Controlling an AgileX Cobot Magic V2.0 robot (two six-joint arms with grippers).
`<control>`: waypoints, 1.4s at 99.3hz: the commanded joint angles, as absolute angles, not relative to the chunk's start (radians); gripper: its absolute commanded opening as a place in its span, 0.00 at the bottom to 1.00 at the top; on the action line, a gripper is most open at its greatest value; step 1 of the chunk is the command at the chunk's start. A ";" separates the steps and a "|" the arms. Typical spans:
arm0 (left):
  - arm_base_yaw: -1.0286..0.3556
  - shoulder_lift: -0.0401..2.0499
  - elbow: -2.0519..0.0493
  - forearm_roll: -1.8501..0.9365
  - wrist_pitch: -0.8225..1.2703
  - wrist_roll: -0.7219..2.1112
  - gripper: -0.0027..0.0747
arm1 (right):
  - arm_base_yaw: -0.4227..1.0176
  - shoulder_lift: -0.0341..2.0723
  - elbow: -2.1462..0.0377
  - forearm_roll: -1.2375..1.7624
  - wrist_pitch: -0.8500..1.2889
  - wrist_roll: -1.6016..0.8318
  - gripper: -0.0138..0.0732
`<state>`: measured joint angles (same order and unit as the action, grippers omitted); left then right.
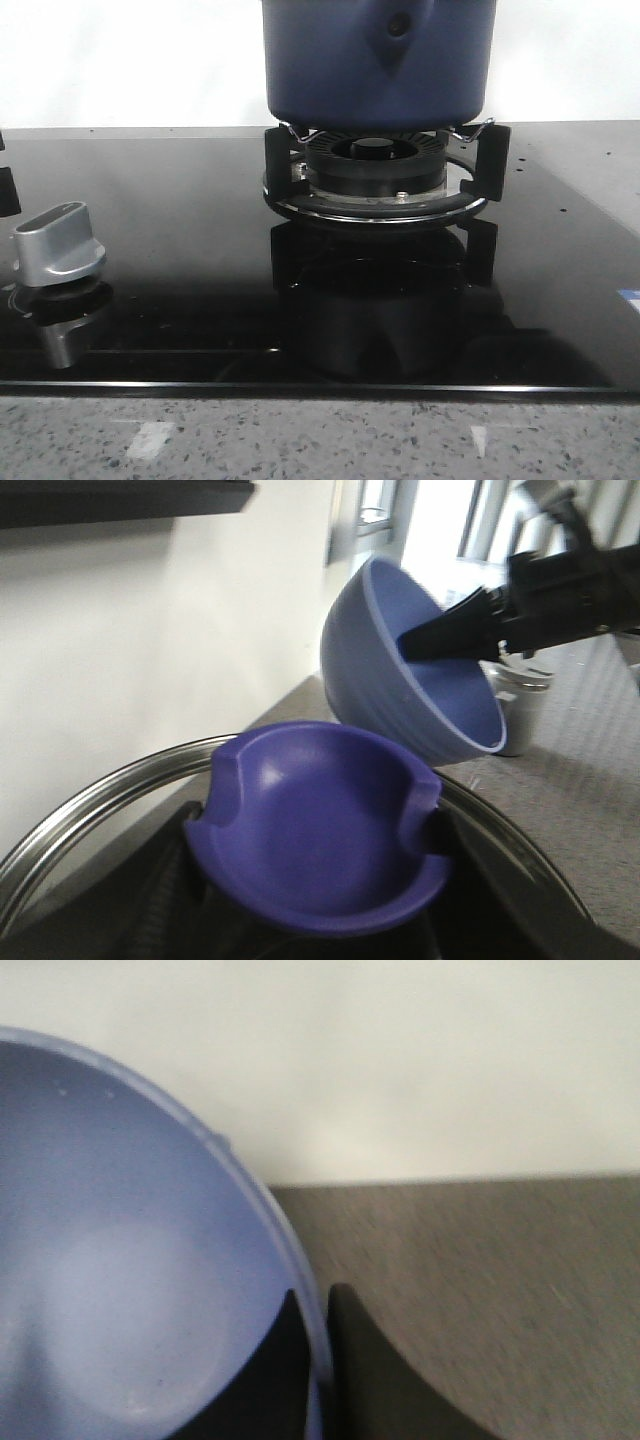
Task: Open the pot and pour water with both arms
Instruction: 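Lower the bowl back onto the counter and open the right gripper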
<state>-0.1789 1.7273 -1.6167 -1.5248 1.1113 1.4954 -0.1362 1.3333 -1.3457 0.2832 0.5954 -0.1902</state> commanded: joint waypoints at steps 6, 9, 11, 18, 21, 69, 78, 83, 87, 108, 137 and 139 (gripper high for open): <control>-0.240 1.668 -1.656 -1.641 1.088 1.502 0.42 | -0.290 1.315 -1.380 0.303 0.799 -0.175 0.11; -0.250 1.668 -1.656 -1.641 1.079 1.507 0.42 | -0.316 1.329 -1.378 0.303 0.839 -0.175 0.11; -0.258 1.668 -1.656 -1.641 1.078 1.513 0.42 | -0.333 1.339 -1.377 0.303 0.868 -0.175 0.11; -0.279 1.668 -1.656 -1.641 1.059 1.515 0.42 | -0.371 1.378 -1.365 0.308 0.924 -0.175 0.11; -0.287 1.668 -1.656 -1.641 1.051 1.517 0.42 | -0.382 1.397 -1.359 0.308 0.934 -0.175 0.11; -0.333 1.668 -1.656 -1.639 1.031 1.535 0.42 | -0.398 1.571 -1.344 0.274 0.962 -0.175 0.11; -0.333 1.668 -1.656 -1.635 1.029 1.535 0.42 | -0.398 1.573 -1.344 0.259 0.962 -0.175 0.11; -0.333 1.668 -1.656 -1.635 1.029 1.535 0.42 | -0.398 1.573 -1.344 0.251 0.962 -0.175 0.11; -0.333 1.668 -1.656 -1.635 1.029 1.535 0.42 | -0.398 1.573 -1.344 0.247 0.962 -0.175 0.11; -0.333 1.668 -1.656 -1.626 1.024 1.535 0.42 | -0.398 1.573 -1.344 0.235 0.969 -0.175 0.11; -0.333 1.668 -1.656 -1.608 1.016 1.535 0.42 | -0.398 1.573 -1.344 0.221 0.992 -0.175 0.42; -0.333 1.668 -1.656 -1.608 1.016 1.535 0.42 | -0.398 1.573 -1.347 0.221 0.995 -0.175 0.46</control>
<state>-0.3229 1.7273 -1.6167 -1.5091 1.0153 1.5331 -0.3918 1.6139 -1.3184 0.2177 1.0018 -0.1765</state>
